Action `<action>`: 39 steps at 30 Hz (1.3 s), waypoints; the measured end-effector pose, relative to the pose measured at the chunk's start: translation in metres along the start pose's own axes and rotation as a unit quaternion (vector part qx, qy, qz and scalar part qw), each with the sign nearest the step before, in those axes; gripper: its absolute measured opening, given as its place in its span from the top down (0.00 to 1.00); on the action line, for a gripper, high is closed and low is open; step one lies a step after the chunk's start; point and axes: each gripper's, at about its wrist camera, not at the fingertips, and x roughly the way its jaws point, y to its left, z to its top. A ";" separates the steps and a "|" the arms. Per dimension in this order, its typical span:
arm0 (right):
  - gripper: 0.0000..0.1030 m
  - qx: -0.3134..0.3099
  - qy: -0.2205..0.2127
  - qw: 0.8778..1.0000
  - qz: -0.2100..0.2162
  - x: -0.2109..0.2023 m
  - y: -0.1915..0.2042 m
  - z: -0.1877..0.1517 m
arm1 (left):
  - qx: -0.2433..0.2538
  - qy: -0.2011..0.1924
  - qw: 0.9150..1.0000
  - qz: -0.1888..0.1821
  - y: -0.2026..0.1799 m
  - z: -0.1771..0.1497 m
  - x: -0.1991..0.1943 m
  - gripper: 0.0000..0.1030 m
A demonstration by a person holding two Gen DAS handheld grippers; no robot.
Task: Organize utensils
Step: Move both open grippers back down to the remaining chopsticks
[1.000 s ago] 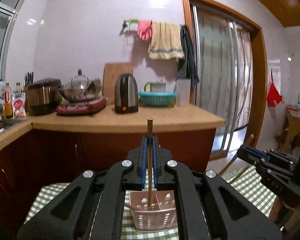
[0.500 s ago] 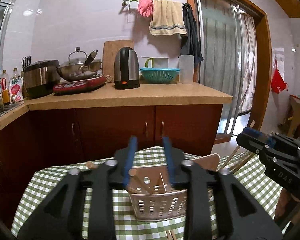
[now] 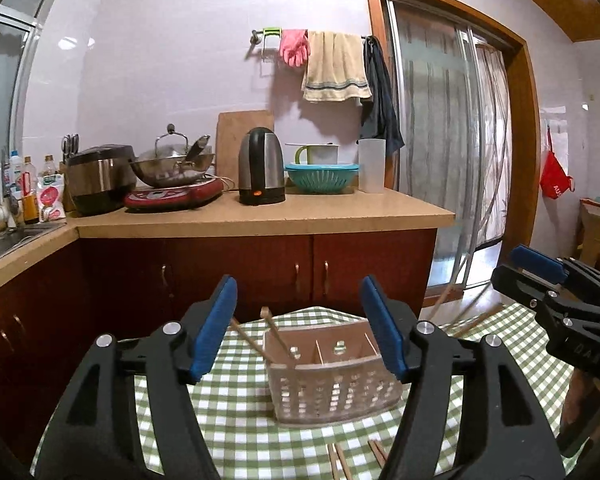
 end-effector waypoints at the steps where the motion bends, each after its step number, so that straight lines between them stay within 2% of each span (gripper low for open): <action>1: 0.49 0.002 0.001 1.000 -0.001 -0.006 0.001 -0.004 | 0.000 0.002 1.000 0.001 -0.001 -0.003 -0.005 0.39; 6: 0.49 0.011 0.019 1.000 -0.002 -0.026 0.006 -0.026 | -0.008 0.019 1.000 0.005 -0.005 -0.026 -0.027 0.39; 13: 0.49 0.021 0.055 0.998 -0.010 -0.050 0.017 -0.078 | -0.022 0.064 0.998 0.013 -0.006 -0.073 -0.048 0.39; 25: 0.49 0.039 0.135 0.990 -0.009 -0.069 0.024 -0.158 | -0.031 0.142 0.989 0.036 -0.011 -0.154 -0.074 0.39; 30: 0.55 0.037 0.166 0.985 0.007 -0.072 0.035 -0.181 | -0.031 0.173 0.984 0.037 -0.014 -0.182 -0.079 0.39; 39: 0.72 0.030 0.231 0.972 0.040 -0.063 0.048 -0.210 | -0.041 0.211 0.976 0.031 -0.018 -0.211 -0.078 0.39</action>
